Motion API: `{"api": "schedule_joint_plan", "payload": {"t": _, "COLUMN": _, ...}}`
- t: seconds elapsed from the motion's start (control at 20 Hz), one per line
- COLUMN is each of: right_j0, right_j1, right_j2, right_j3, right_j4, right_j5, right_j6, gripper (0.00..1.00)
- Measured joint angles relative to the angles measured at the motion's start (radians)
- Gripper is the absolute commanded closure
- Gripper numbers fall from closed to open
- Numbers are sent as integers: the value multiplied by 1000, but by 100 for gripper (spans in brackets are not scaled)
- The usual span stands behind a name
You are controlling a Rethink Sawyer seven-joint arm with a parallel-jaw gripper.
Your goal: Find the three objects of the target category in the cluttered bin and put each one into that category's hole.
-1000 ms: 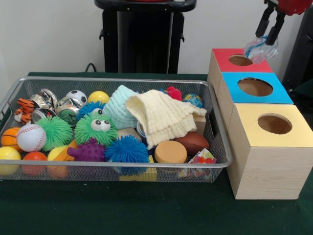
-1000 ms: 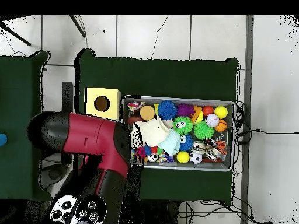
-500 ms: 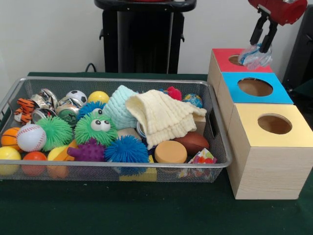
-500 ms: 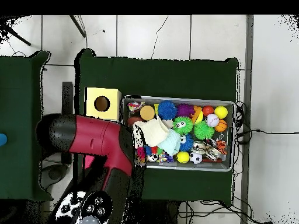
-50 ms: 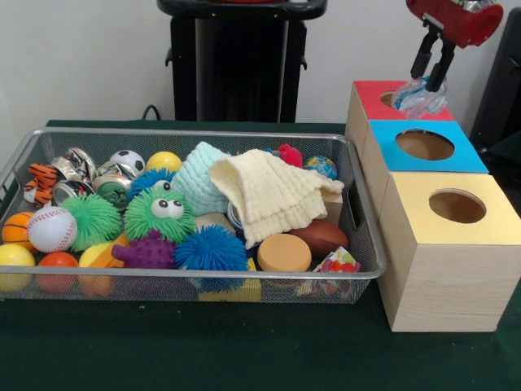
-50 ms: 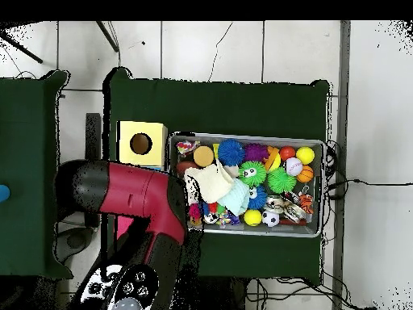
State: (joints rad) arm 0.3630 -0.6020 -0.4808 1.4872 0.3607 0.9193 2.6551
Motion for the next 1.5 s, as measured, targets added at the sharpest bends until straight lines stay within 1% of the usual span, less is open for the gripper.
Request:
{"api": "schedule_joint_plan", "payload": {"t": 0.4, "right_j0": 0, "right_j1": 2, "right_j2": 0, "right_j3": -11, "right_j4": -1, "right_j5": 4, "right_j6": 0, "gripper": 100}}
{"api": "schedule_joint_plan", "payload": {"t": 0.8, "right_j0": 0, "right_j1": 4, "right_j2": 0, "right_j3": -45, "right_j4": -2, "right_j5": 41, "right_j6": 0, "gripper": 100}}
{"api": "schedule_joint_plan", "payload": {"t": 1.15, "right_j0": -2, "right_j1": 10, "right_j2": 1, "right_j3": -50, "right_j4": -2, "right_j5": 42, "right_j6": 0, "gripper": 100}}
{"api": "schedule_joint_plan", "payload": {"t": 1.5, "right_j0": -30, "right_j1": 33, "right_j2": 21, "right_j3": -49, "right_j4": -1, "right_j5": 22, "right_j6": 0, "gripper": 100}}
